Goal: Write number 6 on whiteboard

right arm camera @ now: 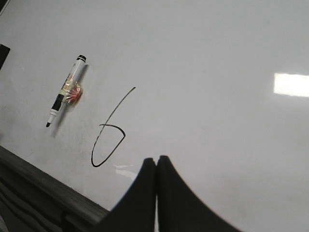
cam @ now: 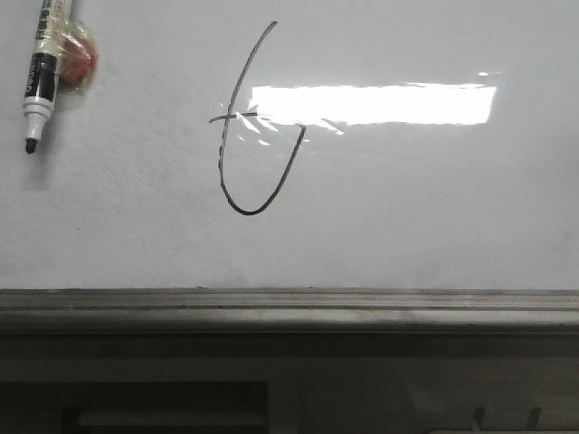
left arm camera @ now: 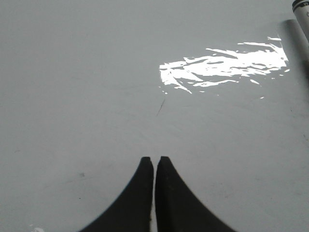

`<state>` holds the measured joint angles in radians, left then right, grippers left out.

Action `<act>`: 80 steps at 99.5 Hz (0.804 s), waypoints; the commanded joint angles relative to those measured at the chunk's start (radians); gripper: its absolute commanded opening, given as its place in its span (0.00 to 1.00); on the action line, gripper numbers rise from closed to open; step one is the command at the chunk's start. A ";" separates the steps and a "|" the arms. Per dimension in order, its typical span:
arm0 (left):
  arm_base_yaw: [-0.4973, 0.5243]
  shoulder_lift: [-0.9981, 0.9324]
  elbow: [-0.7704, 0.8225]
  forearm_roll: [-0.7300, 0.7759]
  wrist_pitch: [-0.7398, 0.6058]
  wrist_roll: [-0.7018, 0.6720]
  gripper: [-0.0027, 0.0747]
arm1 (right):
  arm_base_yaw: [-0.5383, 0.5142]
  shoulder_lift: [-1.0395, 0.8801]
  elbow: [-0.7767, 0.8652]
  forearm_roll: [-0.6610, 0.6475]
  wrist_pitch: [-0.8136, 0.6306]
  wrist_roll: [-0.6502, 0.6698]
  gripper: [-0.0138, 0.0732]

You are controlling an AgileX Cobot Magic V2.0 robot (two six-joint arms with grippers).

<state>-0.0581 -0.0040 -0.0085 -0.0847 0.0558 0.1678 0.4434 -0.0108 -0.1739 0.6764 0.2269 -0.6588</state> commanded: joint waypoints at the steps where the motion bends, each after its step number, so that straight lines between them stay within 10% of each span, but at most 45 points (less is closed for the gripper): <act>1: 0.001 -0.032 0.048 -0.011 -0.070 0.000 0.01 | -0.004 0.009 -0.025 0.008 -0.069 -0.007 0.08; 36: 0.001 -0.032 0.048 -0.011 -0.070 0.000 0.01 | -0.004 0.009 -0.025 -0.002 -0.071 -0.007 0.08; 60: 0.001 -0.032 0.048 -0.011 -0.070 0.000 0.01 | -0.075 0.029 0.040 -0.470 -0.211 0.237 0.08; 80: 0.001 -0.032 0.048 -0.011 -0.070 0.000 0.01 | -0.299 0.078 0.138 -0.542 -0.227 0.324 0.08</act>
<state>-0.0581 -0.0040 -0.0085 -0.0847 0.0558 0.1682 0.2303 0.0386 -0.0450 0.1726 0.0931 -0.3614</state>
